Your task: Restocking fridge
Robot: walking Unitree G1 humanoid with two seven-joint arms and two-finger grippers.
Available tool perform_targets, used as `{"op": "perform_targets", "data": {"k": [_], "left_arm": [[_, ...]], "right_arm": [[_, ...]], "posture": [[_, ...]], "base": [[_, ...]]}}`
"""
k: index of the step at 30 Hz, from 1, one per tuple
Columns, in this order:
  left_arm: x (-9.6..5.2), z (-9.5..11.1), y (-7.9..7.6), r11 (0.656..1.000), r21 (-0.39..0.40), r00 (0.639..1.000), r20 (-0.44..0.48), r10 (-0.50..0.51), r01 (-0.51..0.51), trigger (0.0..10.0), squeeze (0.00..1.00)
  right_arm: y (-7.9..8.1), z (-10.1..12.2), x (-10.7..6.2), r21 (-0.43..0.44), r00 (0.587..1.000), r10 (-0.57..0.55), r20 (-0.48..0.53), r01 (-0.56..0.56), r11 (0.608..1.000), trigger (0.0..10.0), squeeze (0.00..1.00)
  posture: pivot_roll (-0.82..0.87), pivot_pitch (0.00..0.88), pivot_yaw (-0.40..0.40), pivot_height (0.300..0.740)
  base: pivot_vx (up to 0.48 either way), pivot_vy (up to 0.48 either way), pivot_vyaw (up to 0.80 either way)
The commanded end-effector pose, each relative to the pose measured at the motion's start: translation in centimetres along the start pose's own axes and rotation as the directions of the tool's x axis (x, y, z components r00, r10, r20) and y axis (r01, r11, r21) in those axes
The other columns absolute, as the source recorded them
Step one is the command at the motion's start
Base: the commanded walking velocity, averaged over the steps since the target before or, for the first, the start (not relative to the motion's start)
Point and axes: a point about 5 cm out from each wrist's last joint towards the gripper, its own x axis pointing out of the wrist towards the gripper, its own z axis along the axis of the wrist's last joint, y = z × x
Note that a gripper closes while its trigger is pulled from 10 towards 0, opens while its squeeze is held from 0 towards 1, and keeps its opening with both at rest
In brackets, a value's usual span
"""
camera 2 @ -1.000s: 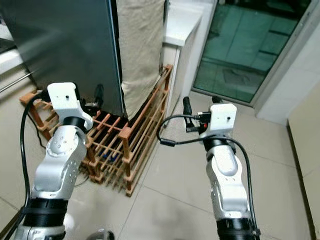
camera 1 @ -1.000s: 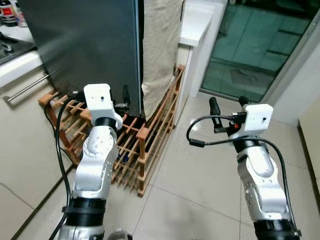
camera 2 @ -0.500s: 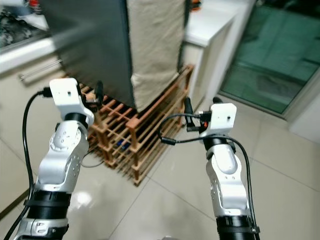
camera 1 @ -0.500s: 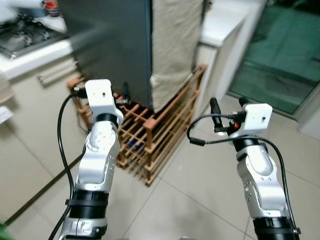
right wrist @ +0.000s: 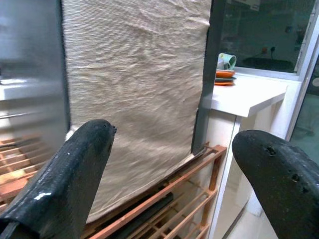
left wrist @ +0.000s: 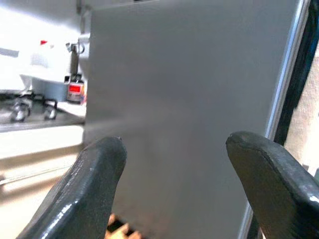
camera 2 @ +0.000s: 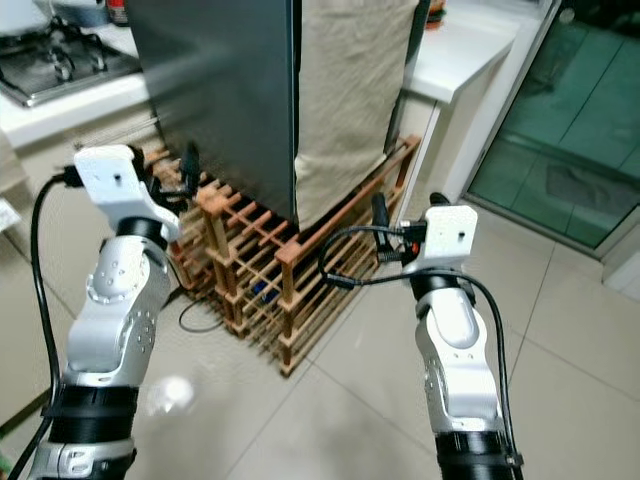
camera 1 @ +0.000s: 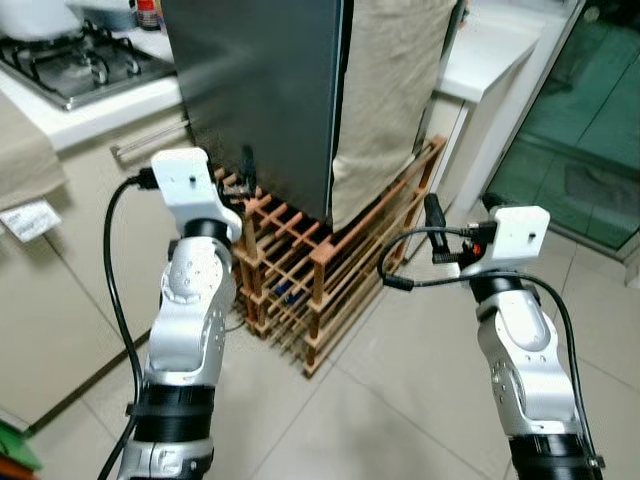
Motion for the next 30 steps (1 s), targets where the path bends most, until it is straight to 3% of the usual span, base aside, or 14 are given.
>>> {"op": "perform_targets", "data": {"k": [1, 4, 15, 22, 25, 30], "left_arm": [[0.1, 0.3, -0.8, 0.999, -0.002, 0.999, 0.014, -0.044, 0.044, 10.0, 0.0], [0.0, 0.3, -1.2, 0.997, -0.018, 0.997, 0.014, -0.074, 0.074, 10.0, 0.0], [0.1, 0.1, -1.4, 0.996, 0.002, 0.996, 0.012, -0.089, 0.089, 10.0, 0.0], [0.3, -0.4, -1.5, 0.995, 0.023, 0.995, -0.005, -0.096, 0.096, 10.0, 0.0], [0.3, -0.7, -1.8, 0.992, -0.029, 0.992, -0.03, -0.121, 0.12, 10.0, 0.0], [0.5, -1.1, -1.5, 0.996, -0.008, 0.995, -0.047, -0.091, 0.091, 10.0, 0.0]], "right_arm": [[-0.4, 0.6, 0.3, -0.011, 1.0, -0.012, 0.026, 0.012, 1.0, 10.0, 0.0], [-0.4, 0.6, 0.3, -0.011, 1.0, -0.013, 0.028, 0.013, 1.0, 10.0, 0.0], [-0.4, 0.5, 0.4, -0.015, 0.999, -0.004, 0.032, 0.005, 1.0, 10.0, 0.0], [-0.4, 0.5, 0.4, -0.019, 0.999, -0.009, 0.034, 0.009, 1.0, 10.0, 0.0], [-0.6, 0.5, 0.4, -0.016, 0.999, -0.015, 0.035, 0.016, 1.0, 10.0, 0.0], [-0.6, 0.4, 0.2, -0.014, 0.999, -0.02, 0.03, 0.02, 1.0, 10.0, 0.0]], "posture": [[-0.09, 0.0, -0.018, 0.74], [-0.08, 0.0, -0.019, 0.74], [-0.08, 0.0, -0.017, 0.74], [-0.08, 0.0, -0.019, 0.74], [-0.09, 0.0, -0.021, 0.74], [-0.09, 0.0, -0.02, 0.74]], "base": [[0.48, 0.0, 0.0], [0.48, 0.0, 0.0], [0.0, 0.0, 0.0], [0.0, 0.0, -0.63], [0.0, 0.0, -0.7], [0.0, 0.0, -0.72]]}}
